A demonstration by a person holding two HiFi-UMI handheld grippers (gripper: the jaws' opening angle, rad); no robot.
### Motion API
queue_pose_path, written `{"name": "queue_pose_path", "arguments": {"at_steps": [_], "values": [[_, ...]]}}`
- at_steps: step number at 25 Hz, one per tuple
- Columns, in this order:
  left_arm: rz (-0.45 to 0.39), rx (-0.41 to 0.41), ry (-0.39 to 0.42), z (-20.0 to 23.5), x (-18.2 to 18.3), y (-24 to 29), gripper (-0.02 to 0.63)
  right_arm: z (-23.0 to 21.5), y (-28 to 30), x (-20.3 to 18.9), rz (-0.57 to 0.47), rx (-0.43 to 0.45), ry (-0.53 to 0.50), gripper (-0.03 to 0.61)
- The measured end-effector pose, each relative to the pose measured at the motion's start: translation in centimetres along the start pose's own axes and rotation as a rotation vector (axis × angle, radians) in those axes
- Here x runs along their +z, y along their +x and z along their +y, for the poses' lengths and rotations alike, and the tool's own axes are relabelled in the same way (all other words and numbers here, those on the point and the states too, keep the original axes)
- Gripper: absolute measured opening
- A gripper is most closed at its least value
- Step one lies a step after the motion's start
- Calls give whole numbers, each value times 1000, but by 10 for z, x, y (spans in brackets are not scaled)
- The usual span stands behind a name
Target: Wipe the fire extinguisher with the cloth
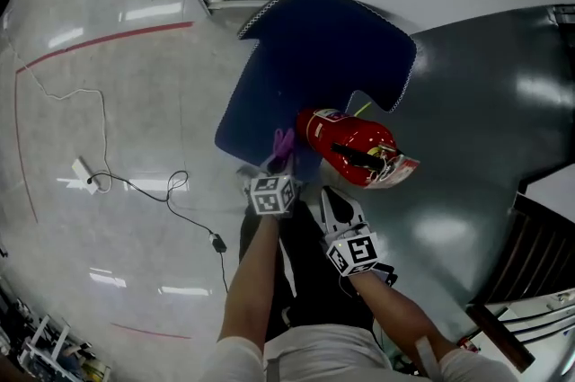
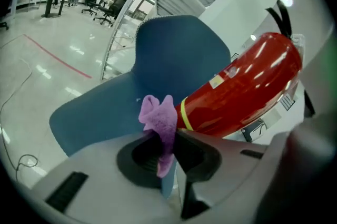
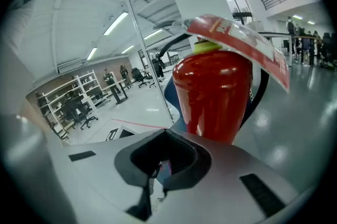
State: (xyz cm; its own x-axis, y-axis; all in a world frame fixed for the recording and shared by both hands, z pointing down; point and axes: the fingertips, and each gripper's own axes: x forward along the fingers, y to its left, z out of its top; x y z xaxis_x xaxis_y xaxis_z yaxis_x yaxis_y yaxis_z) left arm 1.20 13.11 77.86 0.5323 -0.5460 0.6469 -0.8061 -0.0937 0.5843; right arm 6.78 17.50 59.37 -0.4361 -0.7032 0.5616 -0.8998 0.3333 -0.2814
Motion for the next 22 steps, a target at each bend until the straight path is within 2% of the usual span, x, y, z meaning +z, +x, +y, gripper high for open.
{"name": "queue_pose_path", "arguments": {"at_steps": [6,13,19,22], "values": [[-1,-18,-48,20,-25,45,57,-16,11,-25,23,0,31,12],[-22,-76,-104,5,-29,74,57,-33,11,-45,65,3,50,12],[-42,-110,-200,-6,-19,67,55,-35,9,-43,81,31,44,12],[-65,-135,-216,-16,-2,55,55,-33,8,-35,69,41,36,12]]}}
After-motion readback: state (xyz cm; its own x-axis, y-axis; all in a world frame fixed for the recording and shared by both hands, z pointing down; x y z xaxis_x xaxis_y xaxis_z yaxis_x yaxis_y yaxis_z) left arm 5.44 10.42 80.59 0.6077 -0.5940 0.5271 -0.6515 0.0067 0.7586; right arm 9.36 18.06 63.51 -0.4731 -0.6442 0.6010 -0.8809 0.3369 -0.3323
